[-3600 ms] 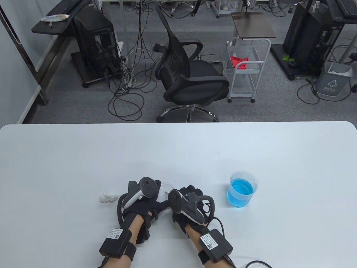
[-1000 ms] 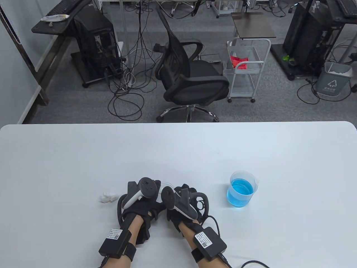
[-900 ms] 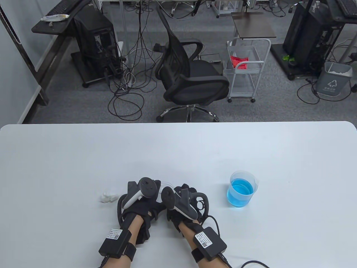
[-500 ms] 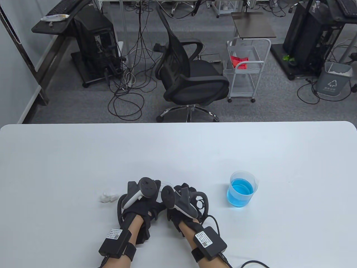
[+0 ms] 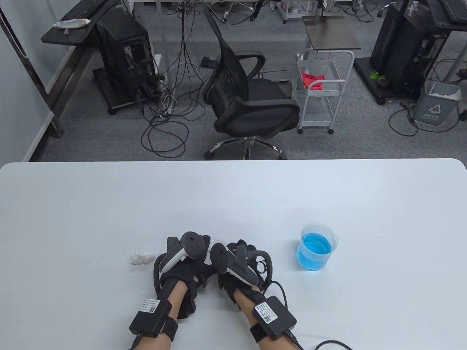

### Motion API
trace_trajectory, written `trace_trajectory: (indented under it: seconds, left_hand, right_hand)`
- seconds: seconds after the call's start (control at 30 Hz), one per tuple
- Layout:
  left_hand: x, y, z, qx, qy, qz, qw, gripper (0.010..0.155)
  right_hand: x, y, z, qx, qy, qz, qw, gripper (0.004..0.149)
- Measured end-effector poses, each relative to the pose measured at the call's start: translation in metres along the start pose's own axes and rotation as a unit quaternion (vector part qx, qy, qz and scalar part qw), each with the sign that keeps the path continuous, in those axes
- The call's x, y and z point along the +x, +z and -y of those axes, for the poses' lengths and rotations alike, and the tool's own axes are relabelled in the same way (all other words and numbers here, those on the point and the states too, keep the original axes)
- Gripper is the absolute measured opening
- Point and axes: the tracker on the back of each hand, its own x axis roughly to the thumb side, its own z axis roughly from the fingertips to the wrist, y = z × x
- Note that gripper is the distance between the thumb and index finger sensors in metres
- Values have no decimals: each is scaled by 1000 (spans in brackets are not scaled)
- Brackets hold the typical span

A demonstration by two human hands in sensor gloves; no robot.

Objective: Dip tweezers-held cotton tuft into dye solution and dot onto culture dish

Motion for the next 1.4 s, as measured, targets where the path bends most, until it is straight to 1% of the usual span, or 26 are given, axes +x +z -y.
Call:
trace_trajectory:
  seconds: [0.17, 0.27, 0.33, 0.47, 0.6, 0.77, 0.93, 1.03, 1.2, 1.4]
  left_hand:
    - [0, 0, 0, 0, 0, 0, 1000, 95]
    - [0, 0, 0, 0, 0, 0, 1000, 95]
    - [0, 0, 0, 0, 0, 0, 1000, 95]
    - [0, 0, 0, 0, 0, 0, 1000, 95]
    - [0, 0, 0, 0, 1, 0, 1000, 95]
    - [0, 0, 0, 0, 1, 0, 1000, 94]
    - [0, 0, 0, 0, 1, 1, 1000, 95]
    - [0, 0, 0, 0, 1, 0, 1000, 94]
    - [0, 0, 0, 0, 1, 0, 1000, 94]
    - [0, 0, 1, 1, 1, 1, 1000, 94]
  right_hand:
    - [1, -1, -3, 13, 9, 1, 1000, 34]
    - [1, -1, -3, 8, 3, 0, 1000, 34]
    - [0, 0, -1, -4, 2, -1, 1000, 34]
    - [-1, -1, -3, 8, 7, -6, 1000, 34]
    - [-3, -1, -2, -4, 1, -9, 1000, 34]
    - [-4, -1, -4, 2, 6, -14, 1000, 34]
    - [-6, -1, -2, -8, 2, -16, 1000, 34]
    - [-7, -1, -3, 2, 7, -21, 1000, 34]
    - [-7, -1, -2, -8, 2, -20, 1000, 34]
    - [-9, -1, -3, -3, -2, -23, 1000, 34]
